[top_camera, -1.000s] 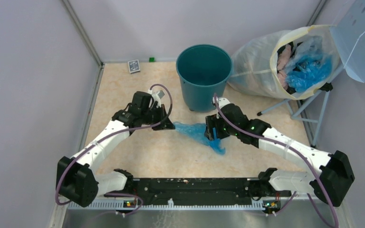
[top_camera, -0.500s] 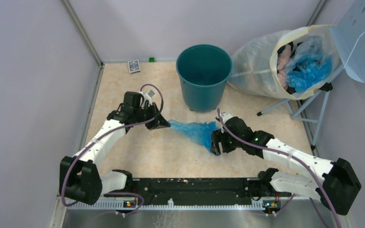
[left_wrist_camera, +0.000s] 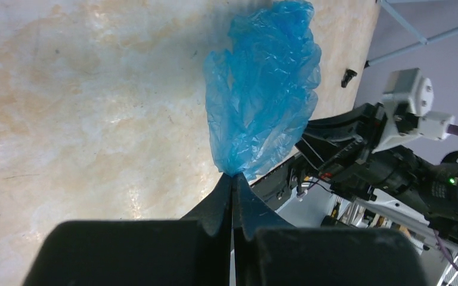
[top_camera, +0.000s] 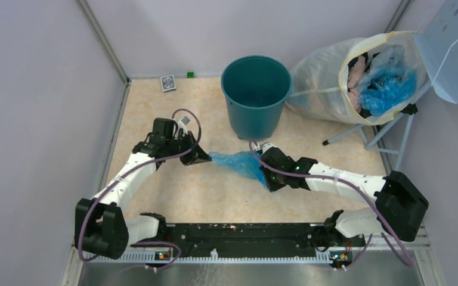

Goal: Put the trash bags into the trash bin

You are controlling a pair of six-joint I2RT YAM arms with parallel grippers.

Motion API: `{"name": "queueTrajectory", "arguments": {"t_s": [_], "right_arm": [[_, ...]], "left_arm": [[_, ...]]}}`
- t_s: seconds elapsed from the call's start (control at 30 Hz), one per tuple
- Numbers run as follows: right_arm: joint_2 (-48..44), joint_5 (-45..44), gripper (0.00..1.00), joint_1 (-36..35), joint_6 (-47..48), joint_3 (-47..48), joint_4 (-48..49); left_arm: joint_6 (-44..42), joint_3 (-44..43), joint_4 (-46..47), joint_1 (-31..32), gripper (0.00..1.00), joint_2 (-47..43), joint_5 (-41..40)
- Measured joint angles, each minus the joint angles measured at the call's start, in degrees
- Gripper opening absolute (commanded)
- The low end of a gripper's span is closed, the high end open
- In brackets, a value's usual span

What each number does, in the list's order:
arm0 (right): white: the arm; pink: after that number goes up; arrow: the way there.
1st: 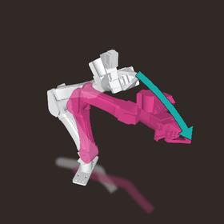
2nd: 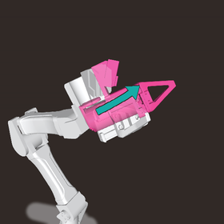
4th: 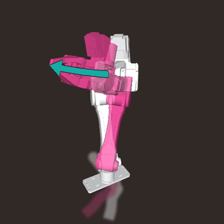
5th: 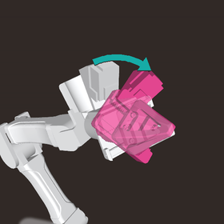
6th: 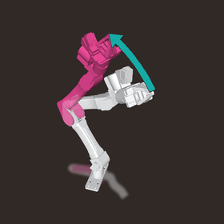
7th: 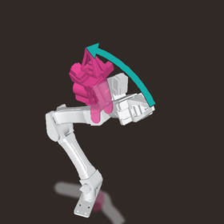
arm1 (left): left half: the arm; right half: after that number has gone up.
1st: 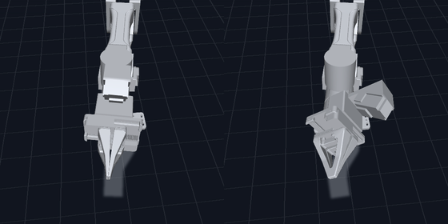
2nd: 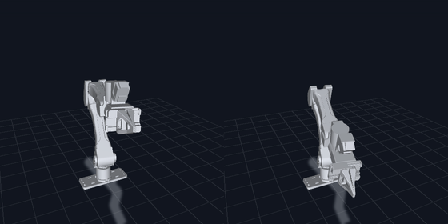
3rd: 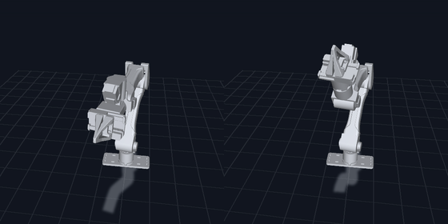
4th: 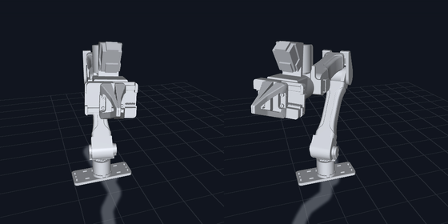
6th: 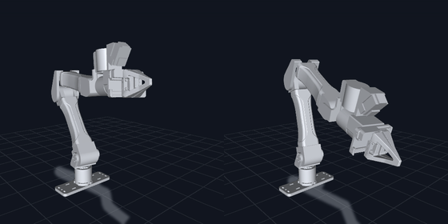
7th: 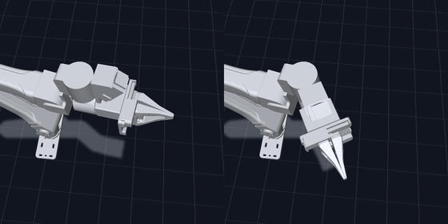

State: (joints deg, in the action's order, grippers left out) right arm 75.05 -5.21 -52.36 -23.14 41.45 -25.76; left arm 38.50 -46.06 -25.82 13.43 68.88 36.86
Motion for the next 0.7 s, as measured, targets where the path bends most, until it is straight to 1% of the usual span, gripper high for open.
{"name": "queueTrajectory", "arguments": {"t_s": [0.1, 0.2, 0.27, 0.33, 0.43, 0.57, 0.7], "right_arm": [[-1.99, -3.26, 0.0, 0.02, -1.14, 1.03, -2.08], [-7.72, -5.97, 0.0, 1.11, -2.25, 1.05, -5.16], [-12.15, -7.15, 0.0, 3.63, -3.04, 1.7, -7.45], [-16.7, -9.09, 0.0, 7.89, -3.82, 3.21, -9.46], [-21.11, -12.0, 0.0, 12.33, -5.11, 5.7, -11.39], [-22.38, -15.63, 0.0, 15.08, -8.44, 8.5, -15.02], [-22.05, -16.96, 0.0, 16.39, -11.52, 8.7, -17.86]], "left_arm": [[0.22, 0.46, -1.18, -1.97, 0.0, -0.46, -0.57], [-0.13, 0.46, -2.95, -4.39, 0.0, -0.5, -1.25], [-0.7, 0.46, -4.2, -5.68, 0.0, -0.55, -2.03], [-1.38, 0.63, -5.6, -6.99, 0.0, -0.76, -2.97], [-2.29, 1.01, -7.26, -8.52, 0.0, -0.9, -4.13], [-2.45, 1.62, -8.48, -9.77, 0.0, -0.87, -5.49], [-2.36, 1.62, -8.61, -10.03, 0.0, -0.85, -5.9]]}}
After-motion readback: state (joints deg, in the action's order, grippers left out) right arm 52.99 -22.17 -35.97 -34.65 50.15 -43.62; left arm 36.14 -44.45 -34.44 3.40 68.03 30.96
